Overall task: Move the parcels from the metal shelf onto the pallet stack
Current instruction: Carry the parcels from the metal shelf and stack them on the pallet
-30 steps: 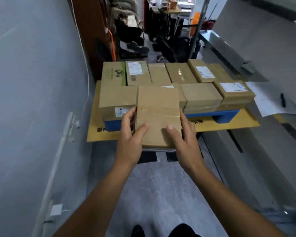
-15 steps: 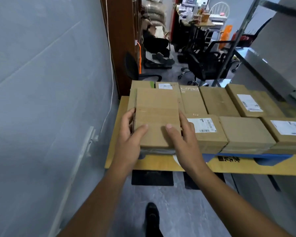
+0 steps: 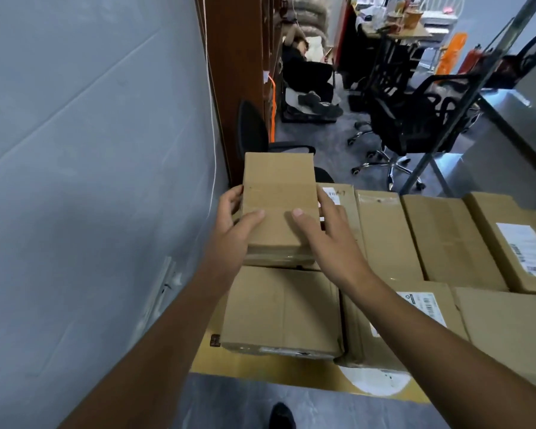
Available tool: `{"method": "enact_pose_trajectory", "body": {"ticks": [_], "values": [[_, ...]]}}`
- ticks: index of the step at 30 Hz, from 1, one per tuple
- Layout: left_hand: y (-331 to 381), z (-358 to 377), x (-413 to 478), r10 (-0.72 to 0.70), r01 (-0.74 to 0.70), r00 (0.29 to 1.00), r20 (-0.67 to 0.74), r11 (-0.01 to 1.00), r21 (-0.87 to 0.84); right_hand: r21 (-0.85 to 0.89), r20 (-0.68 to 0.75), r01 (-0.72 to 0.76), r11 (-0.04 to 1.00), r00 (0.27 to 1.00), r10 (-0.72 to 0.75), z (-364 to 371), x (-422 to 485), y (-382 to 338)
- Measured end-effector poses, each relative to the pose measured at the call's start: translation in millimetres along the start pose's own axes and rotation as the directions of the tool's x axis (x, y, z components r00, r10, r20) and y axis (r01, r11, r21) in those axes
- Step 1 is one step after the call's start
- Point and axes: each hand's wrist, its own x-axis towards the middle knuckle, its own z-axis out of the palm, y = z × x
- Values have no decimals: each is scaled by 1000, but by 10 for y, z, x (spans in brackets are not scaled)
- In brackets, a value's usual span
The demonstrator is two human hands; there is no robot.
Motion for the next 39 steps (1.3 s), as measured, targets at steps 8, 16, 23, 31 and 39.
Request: {"method": "enact_pose_trajectory", "body": {"ticks": [8, 16, 23, 31, 39], "values": [[-186, -60, 869, -104, 103, 994, 20, 994, 28, -75, -11, -75, 994, 997, 74, 198, 841, 193], [-397, -120, 1243, -152, 147, 986, 65, 986, 83, -39, -21, -167, 985, 986, 166, 383, 1162, 453], [-493, -99, 1310, -184, 175, 980, 76, 979, 107, -65, -50, -173, 983, 984, 170, 411, 1219, 518], [-492, -109, 1314, -187, 178, 979, 79, 978, 108, -87, -60, -193, 977, 980, 188, 452, 1249, 569], [-524, -154, 1313, -199, 189, 976, 89, 977, 102, -143, -113, -219, 965, 972, 204, 518, 1223, 540]]}}
